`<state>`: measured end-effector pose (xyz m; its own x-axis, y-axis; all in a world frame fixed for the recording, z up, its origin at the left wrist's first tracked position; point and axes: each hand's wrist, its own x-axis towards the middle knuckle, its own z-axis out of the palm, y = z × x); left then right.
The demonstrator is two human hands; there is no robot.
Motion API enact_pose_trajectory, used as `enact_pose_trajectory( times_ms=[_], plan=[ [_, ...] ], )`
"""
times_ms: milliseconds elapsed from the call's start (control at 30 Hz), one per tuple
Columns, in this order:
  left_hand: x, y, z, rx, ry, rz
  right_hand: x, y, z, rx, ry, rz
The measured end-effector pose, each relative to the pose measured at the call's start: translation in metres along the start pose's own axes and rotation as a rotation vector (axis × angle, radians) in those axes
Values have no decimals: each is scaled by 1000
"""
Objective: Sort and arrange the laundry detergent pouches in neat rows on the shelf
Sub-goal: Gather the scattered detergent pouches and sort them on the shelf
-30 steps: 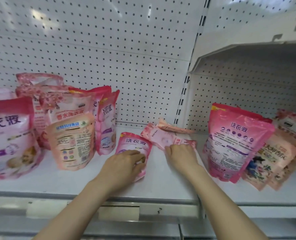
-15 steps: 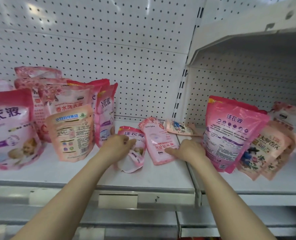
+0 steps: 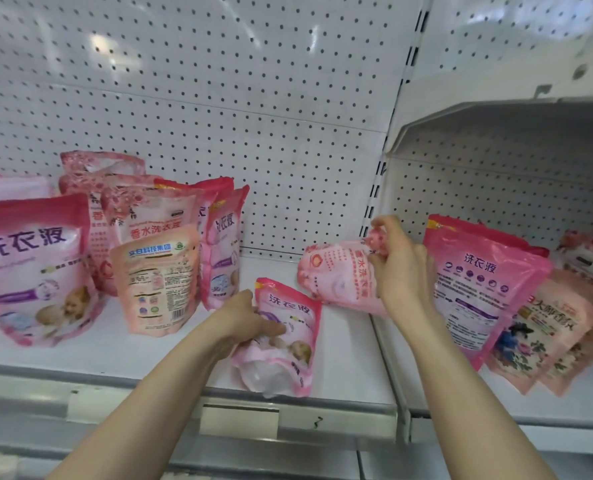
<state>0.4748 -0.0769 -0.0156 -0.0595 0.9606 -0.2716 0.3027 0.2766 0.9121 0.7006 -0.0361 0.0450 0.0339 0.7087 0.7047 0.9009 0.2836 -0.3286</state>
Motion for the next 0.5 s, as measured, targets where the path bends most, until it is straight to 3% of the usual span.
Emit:
enact_pose_trajectory(
  times_ms=[167, 300, 500],
  plan=[
    [-13, 11, 18, -236, 70, 0, 38, -24, 2, -44, 13, -59],
    [-25, 7, 17, -393, 84, 150, 70, -40, 13, 40, -38, -174],
    [-45, 3, -3, -429, 283, 359, 117, -67, 29, 143, -417, -398]
  ],
)
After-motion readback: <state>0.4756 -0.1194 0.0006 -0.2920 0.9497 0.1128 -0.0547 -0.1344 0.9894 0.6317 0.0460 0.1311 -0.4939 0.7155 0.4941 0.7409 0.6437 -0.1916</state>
